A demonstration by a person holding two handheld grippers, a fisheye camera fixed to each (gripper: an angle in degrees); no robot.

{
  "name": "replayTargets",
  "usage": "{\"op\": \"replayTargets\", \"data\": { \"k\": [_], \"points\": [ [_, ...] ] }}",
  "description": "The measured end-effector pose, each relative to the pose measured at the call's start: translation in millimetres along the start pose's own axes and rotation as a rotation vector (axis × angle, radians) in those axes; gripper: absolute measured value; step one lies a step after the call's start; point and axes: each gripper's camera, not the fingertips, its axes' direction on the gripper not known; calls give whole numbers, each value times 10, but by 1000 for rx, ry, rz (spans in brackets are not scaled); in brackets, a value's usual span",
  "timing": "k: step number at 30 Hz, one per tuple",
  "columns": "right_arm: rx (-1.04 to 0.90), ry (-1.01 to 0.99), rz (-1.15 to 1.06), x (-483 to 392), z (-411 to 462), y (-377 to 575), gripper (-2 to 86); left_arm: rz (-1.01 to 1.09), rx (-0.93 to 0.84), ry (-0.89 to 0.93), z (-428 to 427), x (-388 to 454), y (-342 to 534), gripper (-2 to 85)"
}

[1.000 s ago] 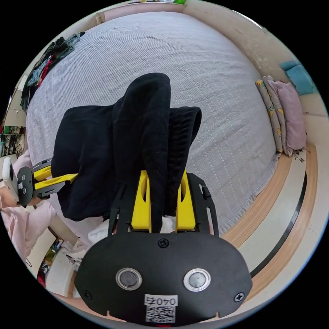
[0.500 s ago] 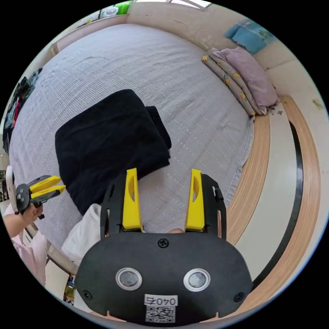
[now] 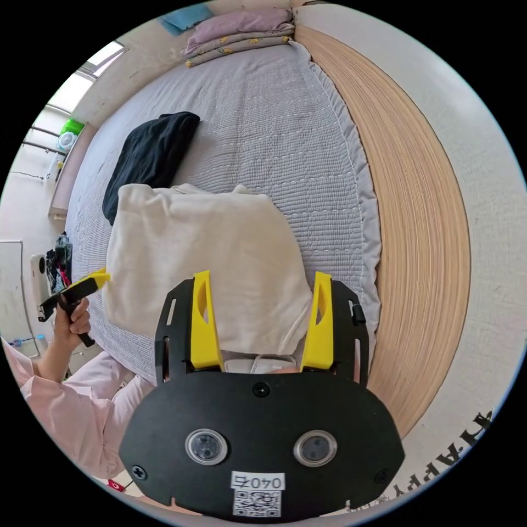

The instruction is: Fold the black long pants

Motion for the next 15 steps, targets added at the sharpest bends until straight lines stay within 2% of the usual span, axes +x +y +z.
{"op": "replayTargets", "data": {
  "k": [3, 5, 7, 12, 13, 15],
  "points": [
    [-50, -23, -52, 168, 391, -243, 260, -85, -63, 112, 284, -258, -175, 235],
    [-116, -33, -73, 284, 705, -390, 271, -196, -184, 283, 572, -590, -291, 295],
    [-170, -147, -62, 488, 1057, -558, 283, -188, -197, 347, 608, -702, -374, 311],
    [-241, -160, -143, 564, 1305, -783, 258, -67, -277, 308, 630, -521, -639, 307],
    [-244, -173, -201, 473, 1309, -810, 232, 36, -244, 364, 597, -416, -681, 275],
    [-241, -119, -247, 372, 1379, -824, 220, 98, -250, 275, 596, -265, -725, 250]
  ]
}}
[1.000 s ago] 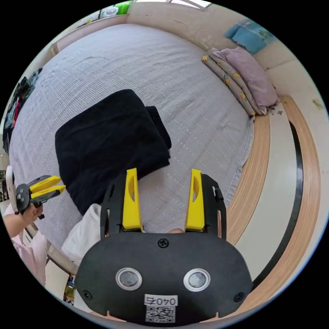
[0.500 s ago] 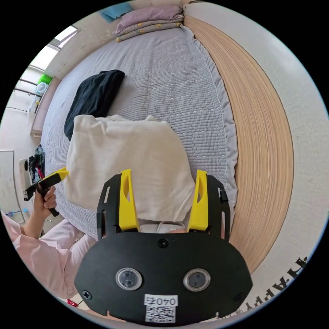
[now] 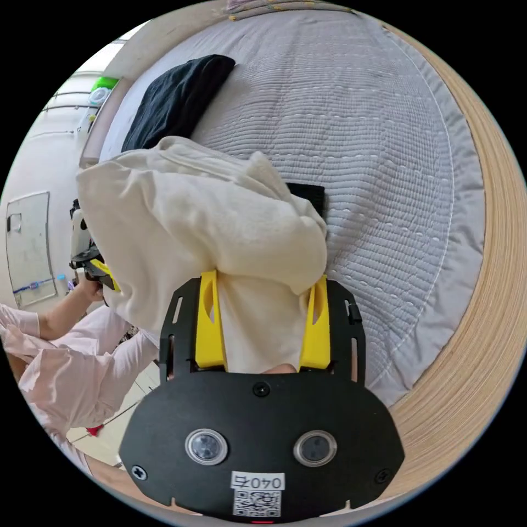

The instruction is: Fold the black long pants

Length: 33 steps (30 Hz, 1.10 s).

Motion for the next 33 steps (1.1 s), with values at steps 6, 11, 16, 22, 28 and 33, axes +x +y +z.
{"op": "replayTargets", "data": {
  "k": [6, 11, 16, 22, 28, 33],
  "points": [
    [26, -25, 17, 209, 187, -109, 225, 43, -59, 32, 99, -13, -204, 257],
    [167, 387, -42, -466, 193, 21, 203, 93, -3, 32, 35, -5, -194, 203],
    [193, 512, -185, -691, 444, -90, 171, 97, 26, 34, -21, 72, -177, 163],
    [42, 214, -155, -24, 386, -510, 221, 91, 41, 11, -169, 355, -150, 120],
    [28, 222, -236, -162, 522, -638, 240, 56, 62, -32, -399, 394, 202, 61],
    [34, 114, -132, 280, 583, -718, 276, 85, 89, -40, -314, 513, -26, 81]
  ]
}}
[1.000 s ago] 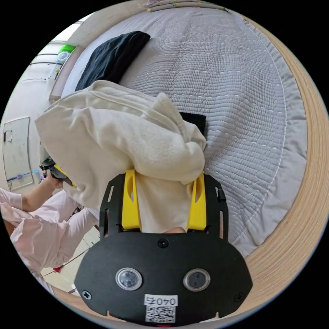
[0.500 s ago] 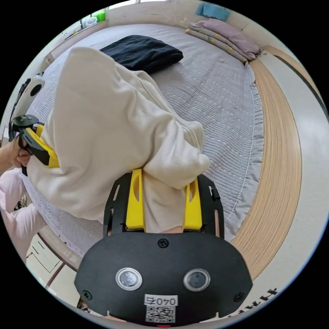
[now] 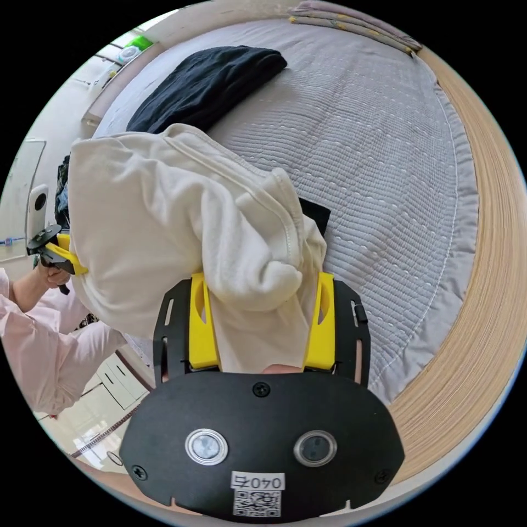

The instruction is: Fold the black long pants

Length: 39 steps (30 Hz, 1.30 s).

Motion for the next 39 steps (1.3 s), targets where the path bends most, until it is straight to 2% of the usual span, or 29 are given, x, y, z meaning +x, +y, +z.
{"op": "replayTargets", "data": {
  "k": [1, 5, 10, 12, 14, 20, 23, 26, 31, 35, 39],
  "points": [
    [-11, 24, 38, 93, 47, -27, 308, 2, -5, -33, 13, 24, -56, 89],
    [-48, -51, 24, 244, 156, -148, 328, -58, -7, -84, 27, 4, -45, 121],
    [-19, 89, -51, -69, 50, -168, 294, 5, 82, -283, -51, 242, 58, 159],
    [25, 96, -116, -222, 22, -129, 250, 42, 75, -304, 29, 299, 32, 167],
    [35, 132, -131, -300, 51, -142, 243, 72, 50, -305, 158, 285, -64, 179],
    [-47, -98, -27, 149, 242, -315, 266, -106, -79, -82, 440, -298, -275, 258],
    [-82, -95, -74, 45, 222, -384, 256, -108, -132, 102, 549, -440, -296, 236],
    [-95, -25, -179, -315, 165, -421, 219, -24, -142, 53, 547, -402, -308, 228],
    [-83, -244, -54, -51, 236, -392, 201, -73, -163, 204, 631, -706, -356, 242],
    [-180, -165, -106, -451, 196, -525, 157, 19, -318, 174, 682, -722, -516, 203],
    [-149, -55, -97, -965, 18, -388, 115, 84, -275, 125, 574, -646, -344, 165]
  ]
}}
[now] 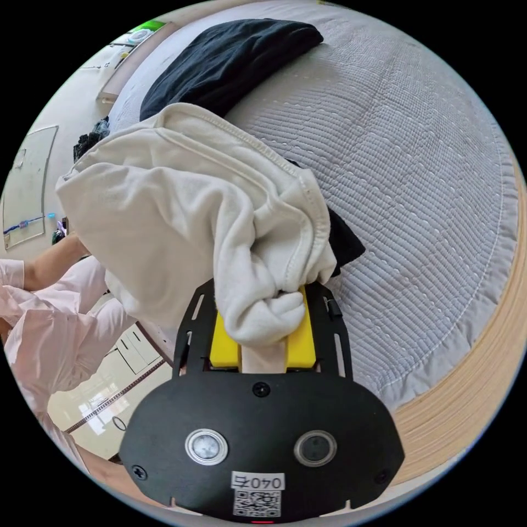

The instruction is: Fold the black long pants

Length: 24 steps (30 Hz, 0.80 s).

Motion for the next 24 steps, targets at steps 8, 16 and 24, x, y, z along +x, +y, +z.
{"op": "replayTargets", "data": {
  "k": [8, 16, 24],
  "points": [
    [8, 234, -91, -915, -667, 94, 91, 26, 227, -87, -47, 618, 463, 144],
    [-227, 794, -409, -1486, -1752, -780, 104, -79, 668, 111, 42, 881, -52, 151],
    [-364, 1211, -52, -1173, -1511, -1418, 251, -402, 696, 330, 655, 386, -637, 147]
  ]
}}
